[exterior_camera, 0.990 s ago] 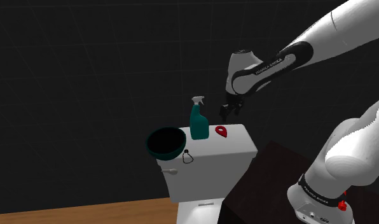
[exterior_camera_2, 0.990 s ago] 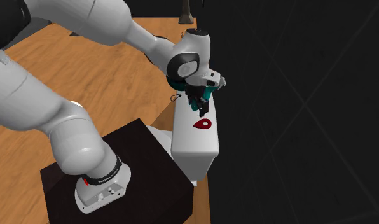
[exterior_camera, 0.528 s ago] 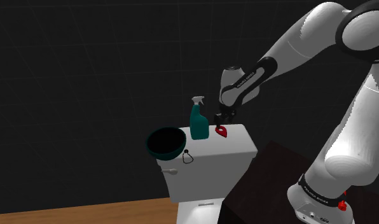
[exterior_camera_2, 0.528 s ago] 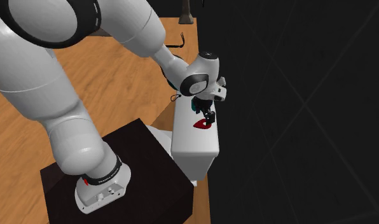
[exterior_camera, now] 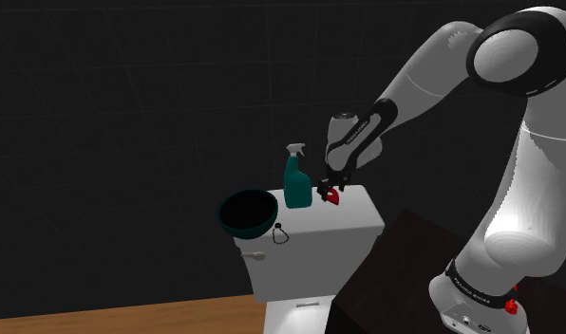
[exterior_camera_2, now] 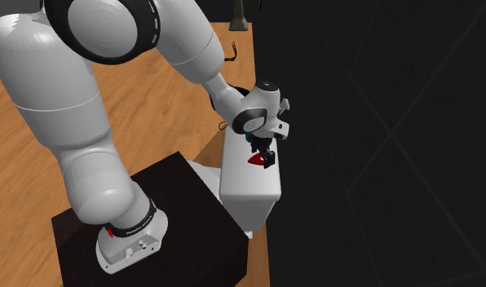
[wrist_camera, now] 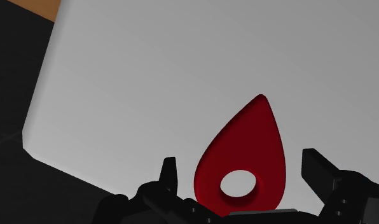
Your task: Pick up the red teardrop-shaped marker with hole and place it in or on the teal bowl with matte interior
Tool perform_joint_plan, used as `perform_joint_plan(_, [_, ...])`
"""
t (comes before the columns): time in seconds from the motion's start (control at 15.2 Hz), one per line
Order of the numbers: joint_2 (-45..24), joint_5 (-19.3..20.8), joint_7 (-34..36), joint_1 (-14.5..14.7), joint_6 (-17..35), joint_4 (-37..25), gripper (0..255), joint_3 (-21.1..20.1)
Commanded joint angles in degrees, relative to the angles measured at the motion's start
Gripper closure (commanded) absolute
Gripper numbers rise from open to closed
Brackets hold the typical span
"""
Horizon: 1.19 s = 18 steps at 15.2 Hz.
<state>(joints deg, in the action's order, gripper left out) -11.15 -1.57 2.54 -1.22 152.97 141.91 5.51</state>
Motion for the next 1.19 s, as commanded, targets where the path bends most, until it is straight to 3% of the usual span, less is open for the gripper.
perform_joint_plan(0.0, [-0.58,-0.13,-0.02,0.01,0.63,0.01,0,-0.08])
perform_joint_plan(0.4, [-0.58,-0.13,-0.03,0.00,0.61,0.01,0,-0.08])
perform_joint_plan(0.46, [-0.58,-0.13,-0.03,0.00,0.61,0.01,255,-0.08])
perform_joint_plan(1.12, [0.22,0.05,0.10,0.05,-0.14,0.04,255,0.00])
